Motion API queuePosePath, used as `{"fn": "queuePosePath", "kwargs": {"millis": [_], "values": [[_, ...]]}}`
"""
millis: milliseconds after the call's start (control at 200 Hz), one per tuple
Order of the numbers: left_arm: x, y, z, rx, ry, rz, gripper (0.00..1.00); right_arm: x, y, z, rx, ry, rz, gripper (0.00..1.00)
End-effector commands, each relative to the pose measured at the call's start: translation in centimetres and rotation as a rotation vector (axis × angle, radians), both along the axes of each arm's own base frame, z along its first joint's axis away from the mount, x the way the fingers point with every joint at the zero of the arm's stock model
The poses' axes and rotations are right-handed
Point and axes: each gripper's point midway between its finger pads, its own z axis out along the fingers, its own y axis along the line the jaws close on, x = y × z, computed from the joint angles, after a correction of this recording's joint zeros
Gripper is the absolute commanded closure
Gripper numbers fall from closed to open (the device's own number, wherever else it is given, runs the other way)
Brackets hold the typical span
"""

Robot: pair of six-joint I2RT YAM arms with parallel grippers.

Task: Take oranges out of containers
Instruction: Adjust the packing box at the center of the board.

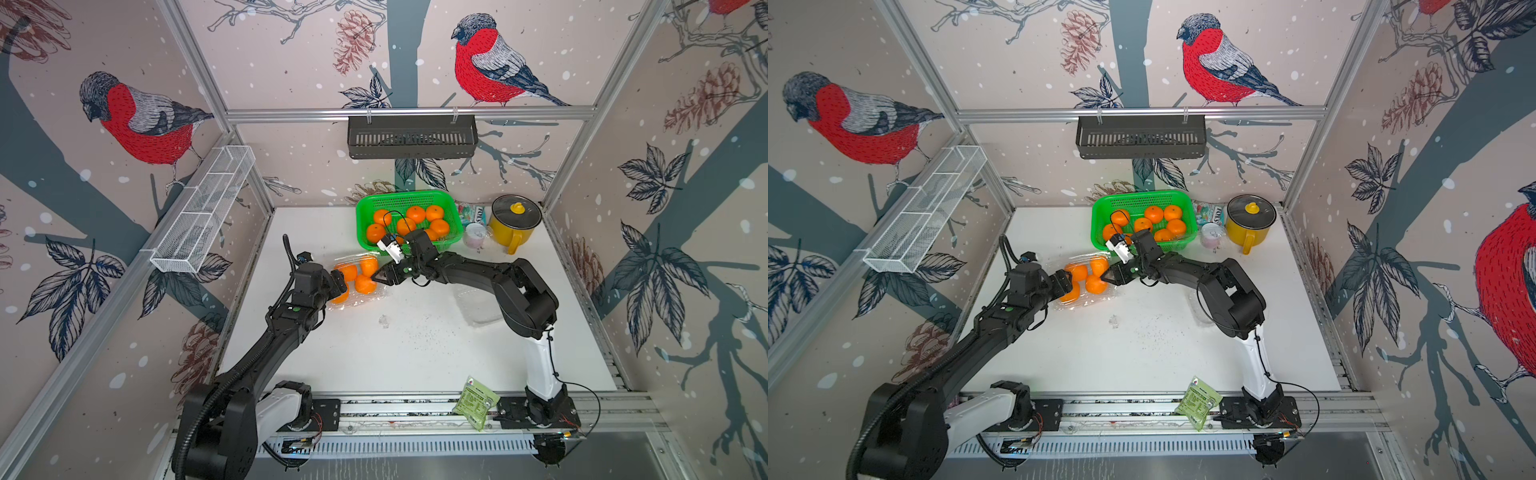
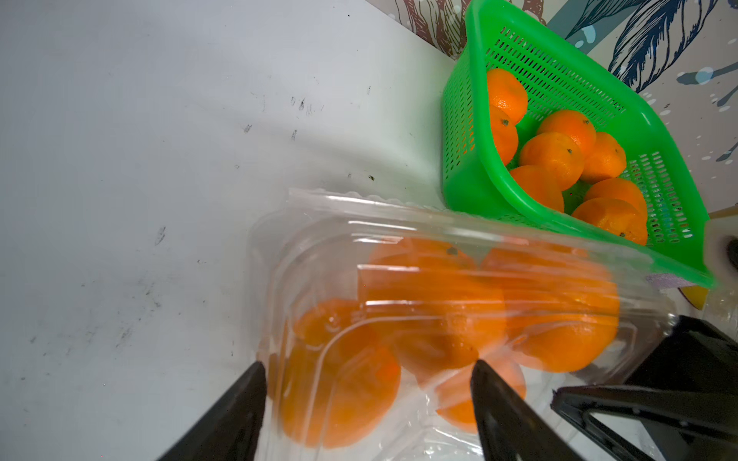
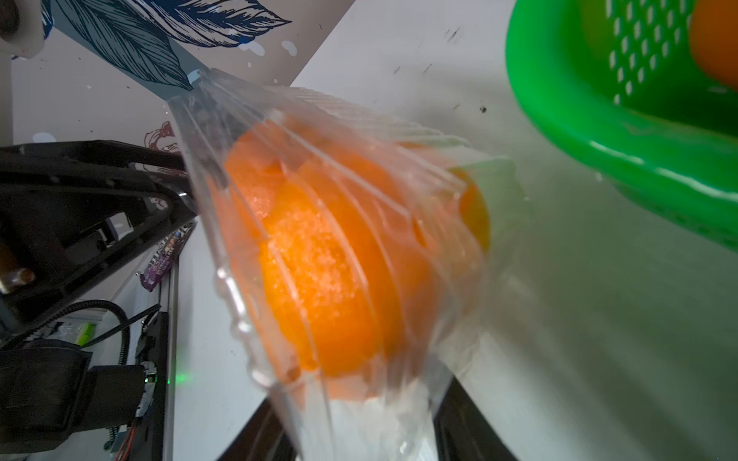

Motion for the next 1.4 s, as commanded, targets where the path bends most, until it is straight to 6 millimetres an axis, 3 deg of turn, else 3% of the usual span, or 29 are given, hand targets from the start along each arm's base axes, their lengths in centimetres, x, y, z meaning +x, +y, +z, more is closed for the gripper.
{"fn": "queuePosePath", "kwargs": {"millis": [0,215,415,570,735,860,1001,1096,1256,1396], "values": [[0.1,-0.9,0.3,-0.021,0.007,-0.051,0.22,-1.4,-0.4,0.4,0.026,0.131,0.001,0.51],[-0.8,-1.7,0.3,-0.062,0.040,-0.082,0.23,-4.0,-2.3,-0.2,0.004,0.251,-0.030,0.51],[-1.6,-2.2,-0.5,-0.071,0.102,-0.116,0.24,-6.0,-4.4,1.0,0.036,0.305,-0.050,0.47],[-1.6,-2.8,0.0,-0.082,0.120,-0.148,0.25,-6.7,-6.4,1.5,0.028,0.317,-0.085,0.39],[-1.5,-2.4,1.4,-0.064,0.104,-0.133,0.22,-5.5,-9.8,1.2,-0.160,0.155,-0.222,0.33],[-1.7,-0.7,2.2,-0.037,0.065,-0.043,0.18,-4.8,-11.3,3.2,-0.242,-0.042,-0.273,0.31],[-2.3,1.9,2.0,-0.009,0.017,0.108,0.16,-4.9,-11.1,6.0,-0.268,-0.277,-0.257,0.31],[-2.5,2.7,1.4,-0.025,0.029,0.159,0.17,-5.2,-10.4,7.2,-0.266,-0.408,-0.231,0.31],[-1.8,2.1,0.3,-0.078,0.080,0.150,0.23,-4.1,-8.7,7.8,-0.247,-0.460,-0.229,0.31],[-0.5,1.3,1.3,-0.101,0.055,0.115,0.30,-2.2,-6.2,8.1,-0.223,-0.419,-0.238,0.34]]}}
